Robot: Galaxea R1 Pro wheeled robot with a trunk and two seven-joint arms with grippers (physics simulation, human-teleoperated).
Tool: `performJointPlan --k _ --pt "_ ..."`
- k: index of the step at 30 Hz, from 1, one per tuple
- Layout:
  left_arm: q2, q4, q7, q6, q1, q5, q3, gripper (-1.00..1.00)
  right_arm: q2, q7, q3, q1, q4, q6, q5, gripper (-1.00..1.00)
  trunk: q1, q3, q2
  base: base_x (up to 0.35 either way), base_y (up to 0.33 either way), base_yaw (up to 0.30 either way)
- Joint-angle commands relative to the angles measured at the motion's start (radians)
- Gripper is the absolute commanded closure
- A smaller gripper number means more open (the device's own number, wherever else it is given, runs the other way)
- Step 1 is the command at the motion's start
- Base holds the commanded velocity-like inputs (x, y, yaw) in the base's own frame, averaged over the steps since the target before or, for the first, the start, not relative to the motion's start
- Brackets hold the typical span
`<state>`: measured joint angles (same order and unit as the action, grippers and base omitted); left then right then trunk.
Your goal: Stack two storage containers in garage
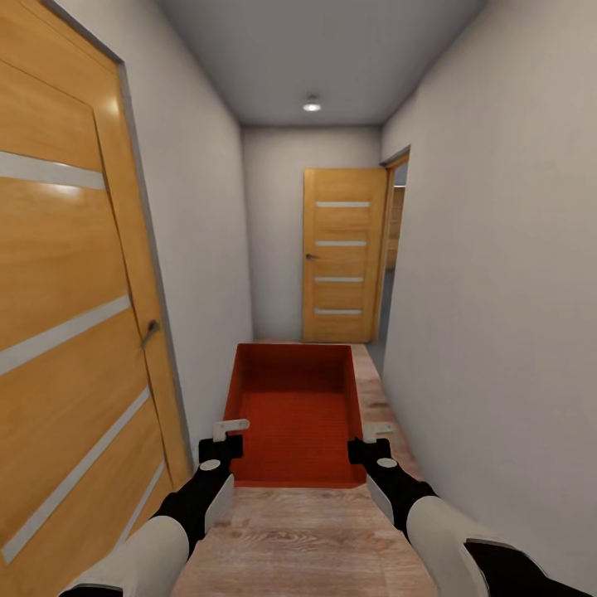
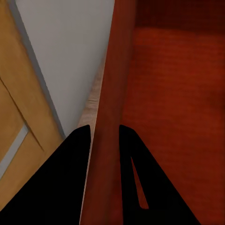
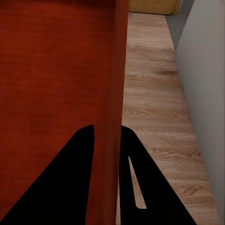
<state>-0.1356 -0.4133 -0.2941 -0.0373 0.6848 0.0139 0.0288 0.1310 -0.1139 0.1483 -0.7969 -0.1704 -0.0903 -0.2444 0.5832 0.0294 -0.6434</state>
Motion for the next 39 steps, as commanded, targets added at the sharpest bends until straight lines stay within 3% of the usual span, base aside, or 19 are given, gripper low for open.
performJointPlan --k 1,39 --pt "0.059 0.003 -0.02 -0.003 0.0 0.001 0.003 1.0 0.001 0.002 0.037 -0.002 -0.001 -0.002 -0.01 1.0 0.001 0.002 -0.002 0.325 0.0 0.0" --pt "0.067 0.004 -0.02 -0.001 0.0 0.001 0.003 1.0 0.001 0.003 0.037 -0.002 -0.001 -0.003 -0.012 1.0 0.001 0.002 -0.002 0.317 -0.077 0.0"
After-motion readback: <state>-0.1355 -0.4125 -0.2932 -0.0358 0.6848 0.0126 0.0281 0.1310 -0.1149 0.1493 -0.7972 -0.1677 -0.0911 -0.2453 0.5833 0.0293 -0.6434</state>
